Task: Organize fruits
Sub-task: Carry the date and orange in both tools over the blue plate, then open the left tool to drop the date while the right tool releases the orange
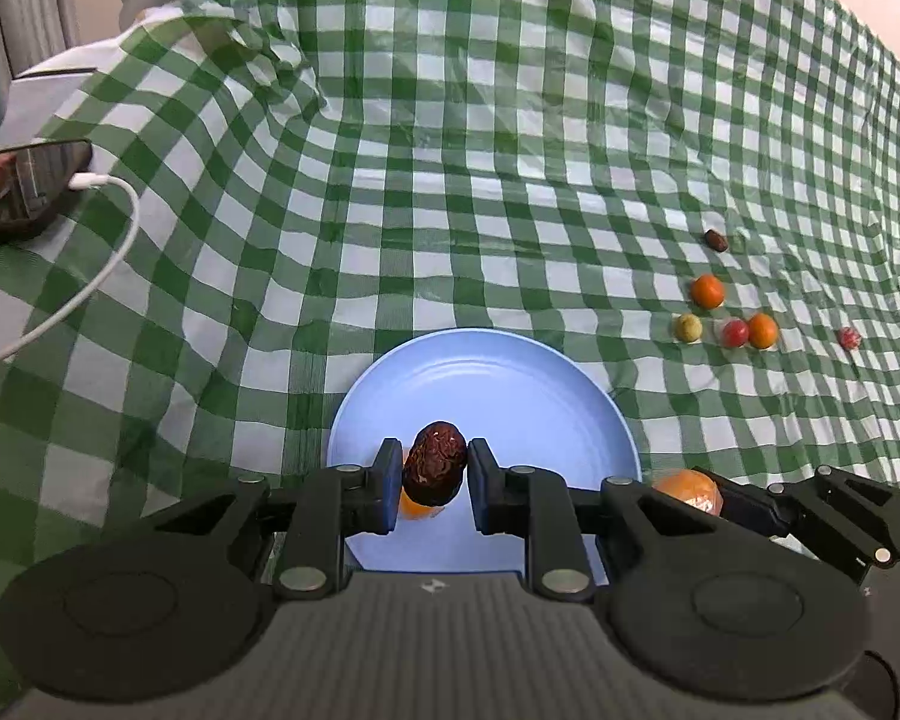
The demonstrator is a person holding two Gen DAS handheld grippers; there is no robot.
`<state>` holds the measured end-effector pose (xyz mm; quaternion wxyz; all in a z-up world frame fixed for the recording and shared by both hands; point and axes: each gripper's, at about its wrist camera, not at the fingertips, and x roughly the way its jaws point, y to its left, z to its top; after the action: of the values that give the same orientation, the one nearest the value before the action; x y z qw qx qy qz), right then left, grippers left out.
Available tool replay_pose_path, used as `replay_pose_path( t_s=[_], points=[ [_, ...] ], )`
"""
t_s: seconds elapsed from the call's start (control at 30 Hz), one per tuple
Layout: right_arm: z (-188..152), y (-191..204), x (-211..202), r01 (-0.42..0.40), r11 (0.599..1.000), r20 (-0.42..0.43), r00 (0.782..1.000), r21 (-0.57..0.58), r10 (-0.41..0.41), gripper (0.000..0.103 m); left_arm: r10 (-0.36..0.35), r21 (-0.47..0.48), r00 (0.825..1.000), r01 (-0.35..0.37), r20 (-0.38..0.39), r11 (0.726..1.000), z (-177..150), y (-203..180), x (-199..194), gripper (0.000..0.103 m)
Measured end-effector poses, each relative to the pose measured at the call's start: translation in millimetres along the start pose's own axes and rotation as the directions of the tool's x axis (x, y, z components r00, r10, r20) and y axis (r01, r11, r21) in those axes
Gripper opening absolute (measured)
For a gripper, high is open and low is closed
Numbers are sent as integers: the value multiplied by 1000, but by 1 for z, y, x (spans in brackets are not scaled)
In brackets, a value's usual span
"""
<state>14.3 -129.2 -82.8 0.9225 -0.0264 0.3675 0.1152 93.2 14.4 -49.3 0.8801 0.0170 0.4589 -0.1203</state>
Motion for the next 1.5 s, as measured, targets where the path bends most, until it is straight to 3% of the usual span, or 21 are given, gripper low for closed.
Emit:
replay_pose_path(
  t_s=[0.7, 0.77, 0.83, 0.9, 1.0, 1.2, 1.5],
  points=[
    [8, -5, 52, -19, 999, -54, 998, -27, 17, 42, 41, 73, 998, -37, -48, 997, 12, -1, 57, 25],
    [11, -6, 54, -29, 999, -58, 998, -26, 27, 44, 32, 75, 998, -28, -47, 997, 13, 0, 57, 36],
    [13, -6, 53, -26, 999, -54, 998, -26, 25, 56, 29, 55, 999, -28, -19, 998, 14, 1, 50, 87],
    [15, -6, 46, -22, 999, -37, 999, -27, 21, 73, 38, 35, 998, -40, 43, 999, 14, 2, 36, 102],
    [14, -6, 30, -19, 999, -37, 999, -26, 18, 86, 40, 66, 997, -44, 70, 997, 12, -1, 19, 103],
    [1, 0, -18, -30, 1000, -54, 998, -1, 30, 96, 83, 90, 994, -90, 72, 992, -13, -5, -20, 103],
    [-15, 19, -73, -31, 1000, -1, 1000, -3, 31, 98, 106, 15, 993, -107, 54, 994, -54, -1, -70, 103]
  ],
)
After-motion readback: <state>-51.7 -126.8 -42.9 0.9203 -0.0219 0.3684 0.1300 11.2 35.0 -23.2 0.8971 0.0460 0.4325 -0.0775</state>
